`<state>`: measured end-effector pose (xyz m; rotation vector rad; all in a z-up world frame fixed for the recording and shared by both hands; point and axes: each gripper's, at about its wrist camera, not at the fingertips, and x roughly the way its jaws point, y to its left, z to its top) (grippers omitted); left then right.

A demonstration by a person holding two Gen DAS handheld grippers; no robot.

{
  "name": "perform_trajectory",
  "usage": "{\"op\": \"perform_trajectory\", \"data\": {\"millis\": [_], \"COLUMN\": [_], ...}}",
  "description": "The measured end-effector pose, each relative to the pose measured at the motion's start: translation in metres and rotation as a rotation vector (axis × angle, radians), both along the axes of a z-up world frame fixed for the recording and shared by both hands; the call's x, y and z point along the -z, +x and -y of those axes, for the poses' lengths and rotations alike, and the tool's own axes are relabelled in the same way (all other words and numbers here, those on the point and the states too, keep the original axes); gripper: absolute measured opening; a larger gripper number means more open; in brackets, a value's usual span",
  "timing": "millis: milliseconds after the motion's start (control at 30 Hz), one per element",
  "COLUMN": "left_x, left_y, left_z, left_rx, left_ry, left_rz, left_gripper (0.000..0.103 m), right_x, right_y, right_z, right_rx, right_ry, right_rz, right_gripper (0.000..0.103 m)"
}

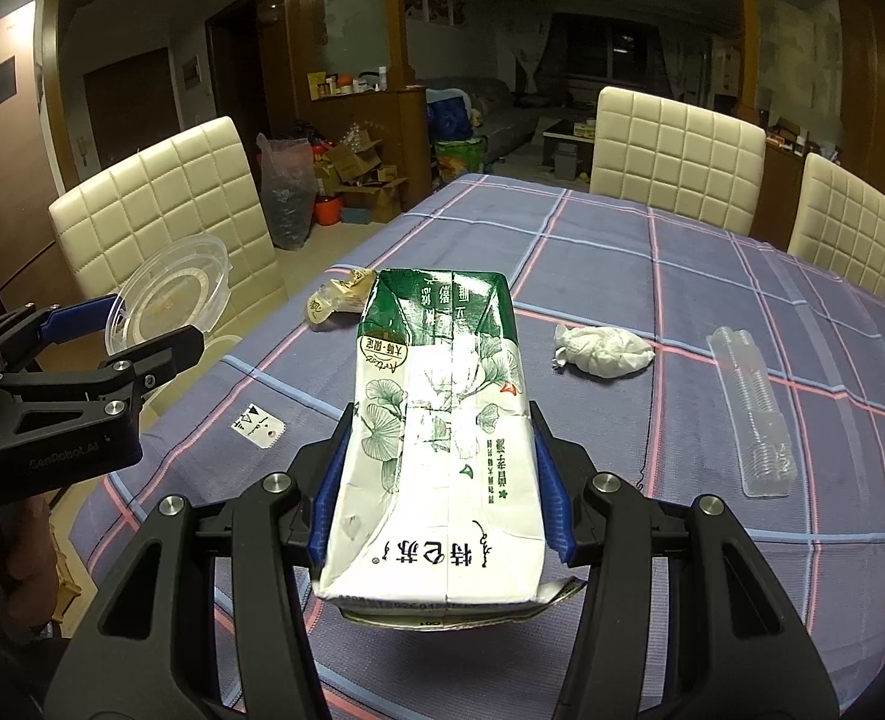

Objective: Collect trash
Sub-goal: 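Carry the lid and carton in both tools over the clear bin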

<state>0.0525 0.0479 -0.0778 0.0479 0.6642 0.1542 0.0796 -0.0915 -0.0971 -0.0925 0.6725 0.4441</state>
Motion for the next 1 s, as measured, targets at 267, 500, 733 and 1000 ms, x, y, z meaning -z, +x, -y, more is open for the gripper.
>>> {"op": "perform_trajectory", "data": {"millis": [267,500,733,1000], "left_x": [-0.004,-0.004,-0.001,0.008], "left_y": [0.003,0.001,-0.001,0.002], "left_z": [0.009,0.006,-0.010,-0.029], "left_rx": [0.009,0.007,-0.028,-0.061], "left_ry": [0.011,0.011,-0.001,-0.032], "left_rz": [0.006,0.013,0.006,-0.009], "left_gripper": [0.083,0.082,0.082,0.082], "right_x": [-0.003,-0.005,0.002,0.004], "right_y": [0.000,-0.001,0.003,0.007], "right_z": [0.003,-0.006,-0.017,-0.043], "right_rx": [-0.005,-0.026,-0.045,-0.092], "right_ry": [0.011,0.001,-0.004,-0.034], "right_rz": [0.011,0.021,0.001,-0.003], "right_gripper": [0.053,0.053,0.053,0.053]}}
